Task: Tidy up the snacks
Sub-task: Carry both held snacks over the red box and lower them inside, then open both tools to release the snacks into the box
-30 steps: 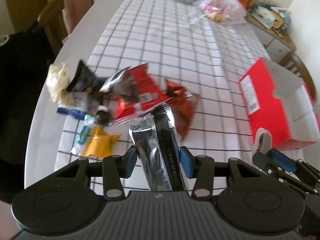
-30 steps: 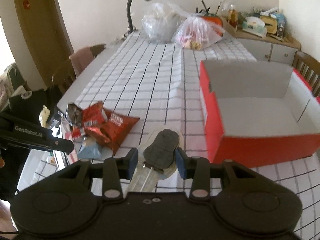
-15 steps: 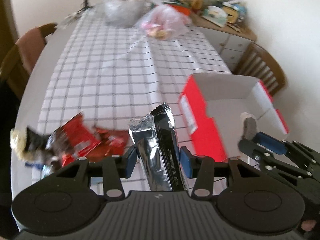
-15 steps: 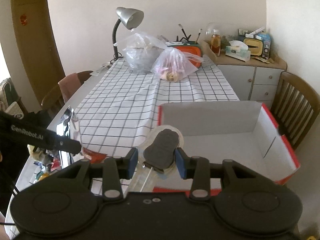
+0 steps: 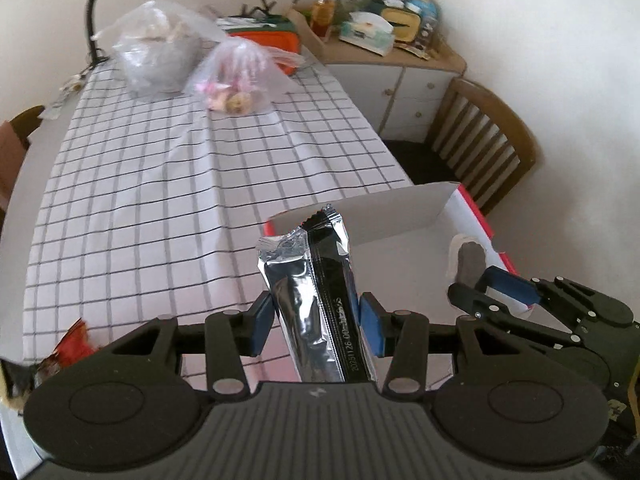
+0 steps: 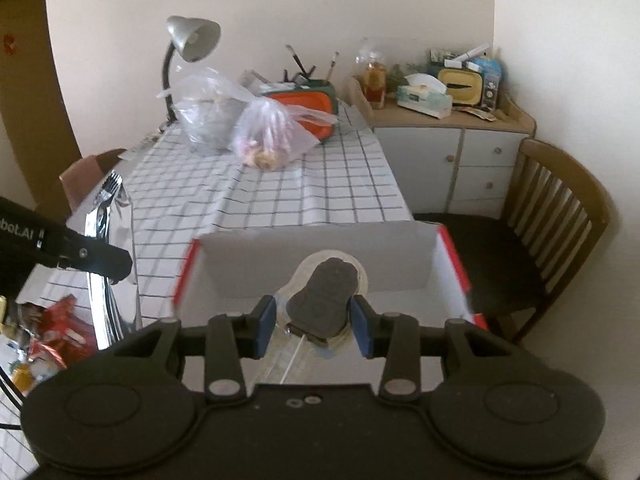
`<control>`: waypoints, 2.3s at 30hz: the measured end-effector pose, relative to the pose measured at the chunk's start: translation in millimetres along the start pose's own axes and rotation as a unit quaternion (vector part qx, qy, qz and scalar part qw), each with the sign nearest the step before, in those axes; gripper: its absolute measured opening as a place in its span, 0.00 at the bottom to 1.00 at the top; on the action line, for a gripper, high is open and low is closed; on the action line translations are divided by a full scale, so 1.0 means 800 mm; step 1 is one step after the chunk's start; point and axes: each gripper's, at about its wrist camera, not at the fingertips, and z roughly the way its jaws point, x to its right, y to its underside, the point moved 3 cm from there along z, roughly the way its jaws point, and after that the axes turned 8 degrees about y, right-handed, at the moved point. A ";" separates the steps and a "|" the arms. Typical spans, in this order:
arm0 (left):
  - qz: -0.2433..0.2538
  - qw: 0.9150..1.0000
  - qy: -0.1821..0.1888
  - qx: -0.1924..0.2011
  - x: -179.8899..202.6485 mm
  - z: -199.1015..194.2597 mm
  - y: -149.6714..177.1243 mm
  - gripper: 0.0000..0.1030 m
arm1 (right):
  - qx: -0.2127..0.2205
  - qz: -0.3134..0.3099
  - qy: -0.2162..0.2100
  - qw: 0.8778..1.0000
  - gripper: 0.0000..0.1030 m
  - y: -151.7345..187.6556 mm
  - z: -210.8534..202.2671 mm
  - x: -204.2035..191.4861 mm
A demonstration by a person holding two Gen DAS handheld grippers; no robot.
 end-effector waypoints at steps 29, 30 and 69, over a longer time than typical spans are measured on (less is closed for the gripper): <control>0.023 0.978 -0.033 -0.205 0.053 0.233 0.003 0.44 | -0.151 -0.065 -0.022 0.986 0.37 0.055 0.132 0.033; 0.021 0.977 -0.034 -0.211 0.053 0.236 0.003 0.44 | -0.155 -0.066 -0.022 0.985 0.37 0.055 0.132 0.033; 0.024 1.000 -0.014 -0.007 0.054 0.022 0.035 0.56 | -0.038 0.003 -0.085 0.996 0.82 0.006 -0.037 0.015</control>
